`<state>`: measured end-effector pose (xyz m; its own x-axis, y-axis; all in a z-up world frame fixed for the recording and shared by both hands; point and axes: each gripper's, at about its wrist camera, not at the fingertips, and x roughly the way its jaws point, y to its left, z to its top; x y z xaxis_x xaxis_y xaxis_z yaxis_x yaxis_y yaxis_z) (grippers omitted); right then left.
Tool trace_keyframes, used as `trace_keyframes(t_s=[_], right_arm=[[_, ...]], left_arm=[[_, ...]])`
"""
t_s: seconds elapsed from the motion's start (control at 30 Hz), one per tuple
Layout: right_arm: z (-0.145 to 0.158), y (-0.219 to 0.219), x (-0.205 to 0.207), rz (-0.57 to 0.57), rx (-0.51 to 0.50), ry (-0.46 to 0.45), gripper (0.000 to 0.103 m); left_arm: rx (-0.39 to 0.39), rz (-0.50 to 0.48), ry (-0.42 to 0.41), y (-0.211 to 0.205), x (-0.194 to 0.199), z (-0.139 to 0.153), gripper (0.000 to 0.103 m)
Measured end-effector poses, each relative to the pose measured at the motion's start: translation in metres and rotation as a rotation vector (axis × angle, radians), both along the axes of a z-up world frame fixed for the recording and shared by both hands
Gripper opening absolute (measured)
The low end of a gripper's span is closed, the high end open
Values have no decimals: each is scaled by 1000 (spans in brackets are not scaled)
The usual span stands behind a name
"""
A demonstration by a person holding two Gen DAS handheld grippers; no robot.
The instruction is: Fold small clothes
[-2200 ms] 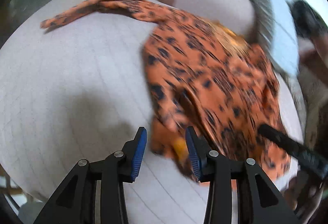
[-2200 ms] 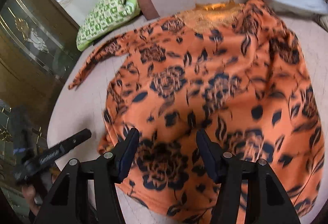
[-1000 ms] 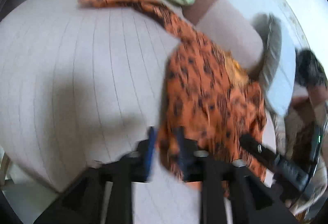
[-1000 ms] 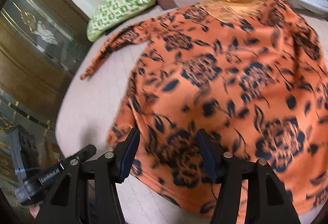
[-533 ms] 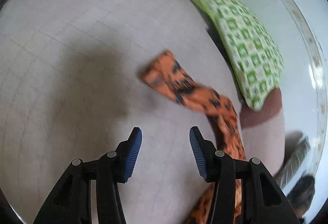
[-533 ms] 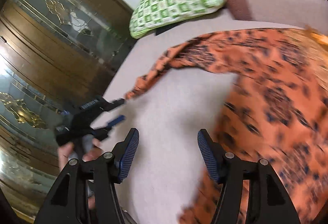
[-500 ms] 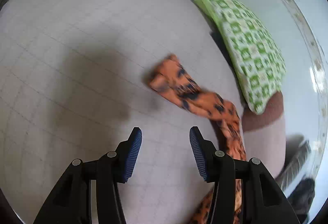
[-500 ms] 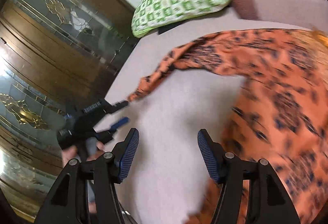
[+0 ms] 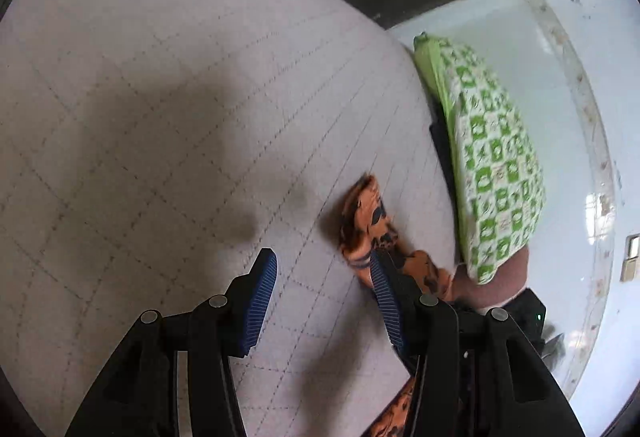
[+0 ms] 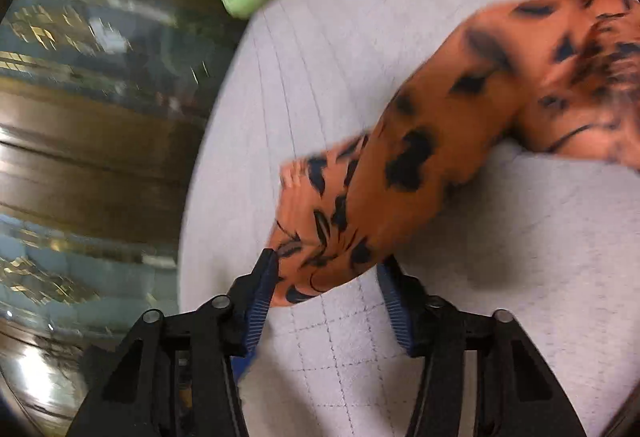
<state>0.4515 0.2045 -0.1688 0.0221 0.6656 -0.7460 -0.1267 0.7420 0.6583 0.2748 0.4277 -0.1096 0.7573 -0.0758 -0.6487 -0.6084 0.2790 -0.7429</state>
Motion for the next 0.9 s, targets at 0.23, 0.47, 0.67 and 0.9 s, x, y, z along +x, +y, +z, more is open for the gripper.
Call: trace_keyframes(t_s=[0.23,0.47,0.67,0.9], right_arm=[[93,-51,-40,23,37,-151,3],[181,-157,-108,40,14,-290,3],[194,-240,-149,-14,2,-327,3],[176,-360,-168,-144,24,-284,3]], left_arm=[[-27,2,-80,-3,-15,15,48],[-103,-375,-103,-77,31,14,50],[-349,-733,-189,-190,61,-8,50],[-268,-770,-163,-227,67,-10,57]])
